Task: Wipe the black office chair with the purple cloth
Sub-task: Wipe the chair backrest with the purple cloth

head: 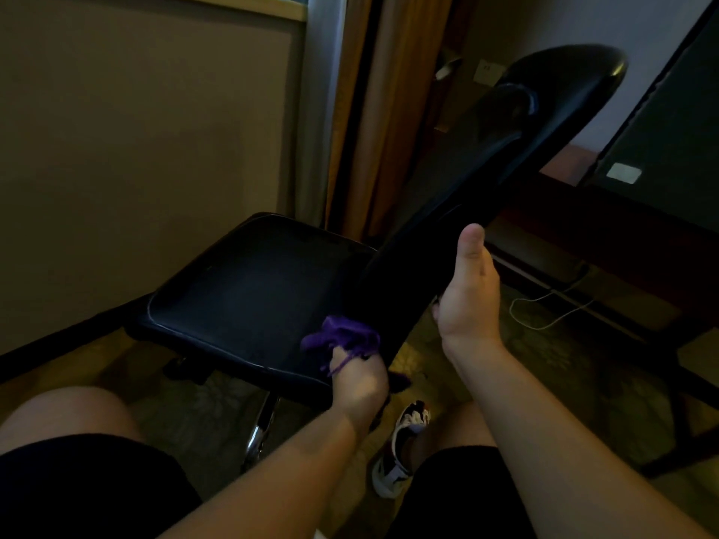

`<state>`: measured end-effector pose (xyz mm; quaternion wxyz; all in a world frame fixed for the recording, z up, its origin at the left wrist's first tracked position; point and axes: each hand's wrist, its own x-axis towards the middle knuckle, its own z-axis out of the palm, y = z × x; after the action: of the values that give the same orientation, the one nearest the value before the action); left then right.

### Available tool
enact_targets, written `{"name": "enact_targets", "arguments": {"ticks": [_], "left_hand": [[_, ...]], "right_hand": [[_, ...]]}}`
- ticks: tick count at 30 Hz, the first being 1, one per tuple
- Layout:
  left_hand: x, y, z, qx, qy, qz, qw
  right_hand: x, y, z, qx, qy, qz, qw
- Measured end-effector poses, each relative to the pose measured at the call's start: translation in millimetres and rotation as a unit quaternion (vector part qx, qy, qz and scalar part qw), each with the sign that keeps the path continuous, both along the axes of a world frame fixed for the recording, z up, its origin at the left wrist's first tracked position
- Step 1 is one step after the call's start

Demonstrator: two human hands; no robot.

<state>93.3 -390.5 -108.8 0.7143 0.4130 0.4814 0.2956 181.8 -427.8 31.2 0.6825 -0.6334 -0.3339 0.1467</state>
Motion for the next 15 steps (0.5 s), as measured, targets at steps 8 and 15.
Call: {"name": "enact_targets", "arguments": {"ticks": [8, 15], "left_hand": [[6.7, -5.7, 2.5, -0.175, -0.036, 0.032, 0.983], [-0.6, -5.0, 102.7, -0.001, -0.128, -0.019, 0.992]], "right_hand": [[-6.0, -1.4, -2.6, 0.003, 0.002, 0.017, 1.000], [-9.7, -2.0, -0.2, 0.001, -0.016, -0.005, 1.000]]}}
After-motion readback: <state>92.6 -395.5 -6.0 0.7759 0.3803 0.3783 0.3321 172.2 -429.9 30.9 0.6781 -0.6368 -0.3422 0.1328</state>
